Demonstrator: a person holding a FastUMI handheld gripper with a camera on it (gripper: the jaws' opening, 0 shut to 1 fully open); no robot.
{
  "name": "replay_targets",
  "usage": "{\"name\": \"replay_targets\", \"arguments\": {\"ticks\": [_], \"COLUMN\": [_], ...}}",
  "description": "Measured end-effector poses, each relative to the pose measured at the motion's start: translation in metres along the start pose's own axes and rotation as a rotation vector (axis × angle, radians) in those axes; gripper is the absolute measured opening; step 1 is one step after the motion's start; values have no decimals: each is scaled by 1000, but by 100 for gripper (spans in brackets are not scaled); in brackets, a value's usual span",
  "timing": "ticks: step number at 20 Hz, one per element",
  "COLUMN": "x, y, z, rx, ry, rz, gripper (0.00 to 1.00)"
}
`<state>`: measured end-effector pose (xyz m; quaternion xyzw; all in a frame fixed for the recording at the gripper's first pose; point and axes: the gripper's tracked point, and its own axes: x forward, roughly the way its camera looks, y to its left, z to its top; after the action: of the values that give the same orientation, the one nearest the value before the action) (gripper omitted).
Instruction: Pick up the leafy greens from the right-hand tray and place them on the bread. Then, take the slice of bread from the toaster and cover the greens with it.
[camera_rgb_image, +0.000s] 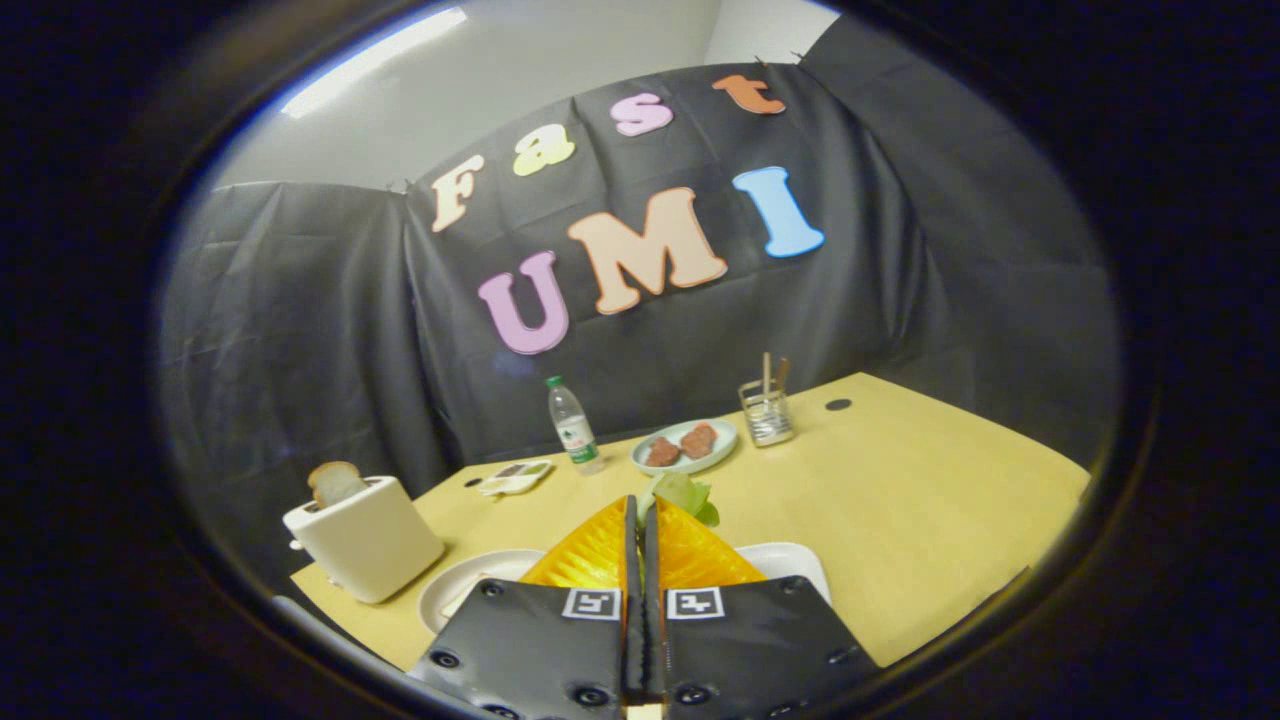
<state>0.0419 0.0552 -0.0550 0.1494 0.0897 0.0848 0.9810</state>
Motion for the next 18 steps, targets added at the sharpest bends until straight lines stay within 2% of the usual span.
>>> {"name": "replay_targets", "arguments": {"ticks": [9,13,18], "x": [20,35,53], "y": [129,163,179], "z": [-32,-52,-96], "rx": [16,41,55], "ry": [58,102,210], "rz": [206,255,263], "gripper": [3,3,3]}}
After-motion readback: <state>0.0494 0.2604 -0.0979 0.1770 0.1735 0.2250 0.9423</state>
